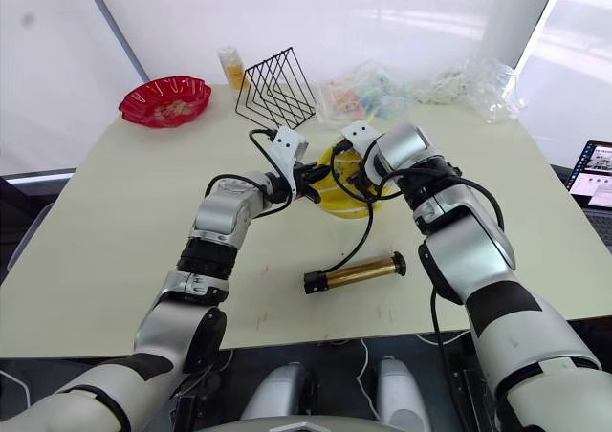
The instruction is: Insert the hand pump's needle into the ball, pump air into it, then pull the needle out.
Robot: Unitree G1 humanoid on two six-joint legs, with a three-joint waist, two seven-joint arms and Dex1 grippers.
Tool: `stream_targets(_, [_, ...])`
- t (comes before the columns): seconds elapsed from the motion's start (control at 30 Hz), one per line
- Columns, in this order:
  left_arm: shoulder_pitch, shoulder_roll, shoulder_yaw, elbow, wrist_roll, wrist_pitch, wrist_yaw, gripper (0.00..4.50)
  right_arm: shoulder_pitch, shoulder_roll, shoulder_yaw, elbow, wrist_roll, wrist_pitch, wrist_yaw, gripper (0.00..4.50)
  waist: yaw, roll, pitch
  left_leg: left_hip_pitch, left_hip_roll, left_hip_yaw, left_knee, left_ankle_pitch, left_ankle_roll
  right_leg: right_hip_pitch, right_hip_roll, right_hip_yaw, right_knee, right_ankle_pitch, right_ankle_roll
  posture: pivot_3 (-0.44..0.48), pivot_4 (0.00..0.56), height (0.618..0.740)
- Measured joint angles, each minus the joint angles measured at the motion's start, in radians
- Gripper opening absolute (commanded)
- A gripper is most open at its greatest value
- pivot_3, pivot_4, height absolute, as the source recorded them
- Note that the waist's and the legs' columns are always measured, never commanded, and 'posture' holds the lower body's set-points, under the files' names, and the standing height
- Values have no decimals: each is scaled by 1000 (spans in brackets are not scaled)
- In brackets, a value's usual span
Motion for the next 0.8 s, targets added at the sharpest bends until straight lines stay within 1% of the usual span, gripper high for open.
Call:
stream_targets(0.2, [7, -1, 10, 1, 0, 2, 0, 26, -6, 22, 8, 32, -53, -40, 30, 361, -1, -1, -2, 3, 0, 0, -2, 0, 0, 1, 0, 2, 0, 0, -1, 0, 150, 737])
stream_targets(0.37, [12, -3, 12, 0, -1, 9, 0, 26, -7, 32, 29, 47, -102, -74, 71, 361, -2, -1, -2, 11, 0, 1, -6, 0, 0, 7, -1, 2, -2, -1, -1, 0, 150, 737])
stream_targets(0.7, [21, -6, 15, -1, -7, 12, 0, 26, -11, 45, 81, 75, -183, -147, 152, 361, -2, -2, -9, 13, 0, 1, -9, 0, 0, 7, -1, 3, -4, -1, -1, 0, 150, 737])
stream_targets(0.8, [34, -6, 16, -14, -11, 12, 0, 26, -34, 66, 109, 123, -225, -192, 180, 361, -2, -1, -13, 13, 0, -1, -12, 0, -1, 7, -5, 2, -8, 1, -3, 0, 150, 737])
